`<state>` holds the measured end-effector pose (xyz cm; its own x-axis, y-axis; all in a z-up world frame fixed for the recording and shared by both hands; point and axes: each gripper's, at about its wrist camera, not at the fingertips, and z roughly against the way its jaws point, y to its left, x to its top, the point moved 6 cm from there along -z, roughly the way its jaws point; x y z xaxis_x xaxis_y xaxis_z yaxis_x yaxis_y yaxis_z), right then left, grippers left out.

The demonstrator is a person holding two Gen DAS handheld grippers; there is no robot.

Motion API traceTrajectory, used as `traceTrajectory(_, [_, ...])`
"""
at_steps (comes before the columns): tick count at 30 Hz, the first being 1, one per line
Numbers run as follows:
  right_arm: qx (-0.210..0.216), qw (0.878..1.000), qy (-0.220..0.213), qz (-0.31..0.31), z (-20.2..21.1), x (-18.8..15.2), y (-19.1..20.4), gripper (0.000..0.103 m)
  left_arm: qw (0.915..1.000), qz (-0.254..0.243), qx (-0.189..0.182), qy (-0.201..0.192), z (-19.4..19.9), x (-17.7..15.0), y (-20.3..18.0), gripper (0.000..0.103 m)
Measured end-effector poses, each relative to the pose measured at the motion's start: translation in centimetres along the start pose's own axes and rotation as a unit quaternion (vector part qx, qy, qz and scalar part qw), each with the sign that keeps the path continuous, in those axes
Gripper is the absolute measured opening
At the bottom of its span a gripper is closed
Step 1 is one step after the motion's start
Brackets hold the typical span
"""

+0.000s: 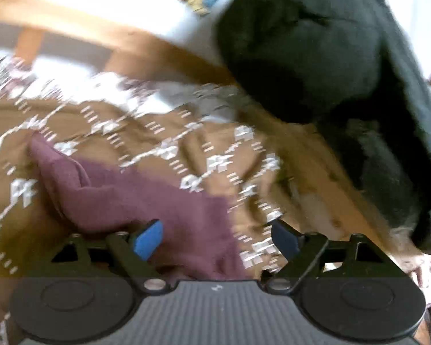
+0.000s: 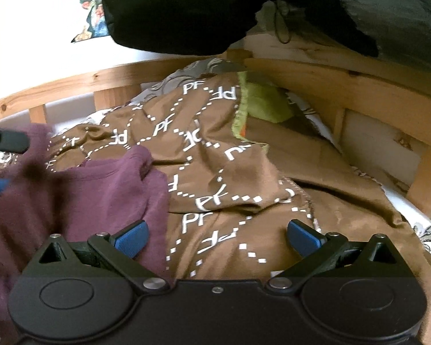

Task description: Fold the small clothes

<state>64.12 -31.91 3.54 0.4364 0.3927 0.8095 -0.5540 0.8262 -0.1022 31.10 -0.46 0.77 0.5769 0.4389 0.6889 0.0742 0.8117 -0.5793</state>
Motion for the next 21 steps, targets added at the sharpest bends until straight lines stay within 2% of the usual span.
traceTrajectory(2, [-0.01, 1.0, -0.003, -0.009, 0.1, 0.1, -0.6, 0.102, 0.9996, -0.005, -0.023, -0.014, 0.5, 0.2, -1.4, 0.088])
traceTrajectory(4, [-0.019, 1.0, -0.006, -0.022, 0.2, 0.3, -1.4, 0.102, 0.9991, 0.005, -0.04, -0.011, 1.1, 0.0, -1.9, 0.089])
traceTrajectory(7, [-0.027, 0.999, -0.011, -0.044, 0.4, 0.6, -2.4, 0.102, 0.9989, 0.028, -0.038, 0.0, 2.4, -0.6, -1.4, 0.092])
traceTrajectory(9, [-0.014, 0.998, -0.019, -0.057, 0.7, 0.8, -2.5, 0.102, 0.9991, 0.034, -0.023, -0.004, 4.0, -1.3, -0.5, 0.097])
traceTrajectory(13, [0.067, 0.993, -0.047, -0.084, 1.4, 1.5, -1.7, 0.102, 0.9993, -0.01, 0.037, -0.003, 7.0, -3.0, 1.1, 0.102])
traceTrajectory(16, [0.134, 0.985, -0.045, -0.101, 1.5, 1.8, -0.6, 0.102, 0.9955, -0.05, 0.08, 0.004, 8.6, -4.9, 1.8, 0.102])
traceTrajectory(19, [0.219, 0.963, -0.021, -0.154, 1.0, 1.7, 0.3, 0.102, 0.9894, -0.093, 0.11, 0.019, 9.4, -7.2, 2.1, 0.102])
traceTrajectory(21, [0.258, 0.949, 0.0, -0.181, 0.5, 1.7, 1.0, 0.102, 0.9837, -0.129, 0.12, 0.034, 9.3, -8.7, 1.7, 0.102])
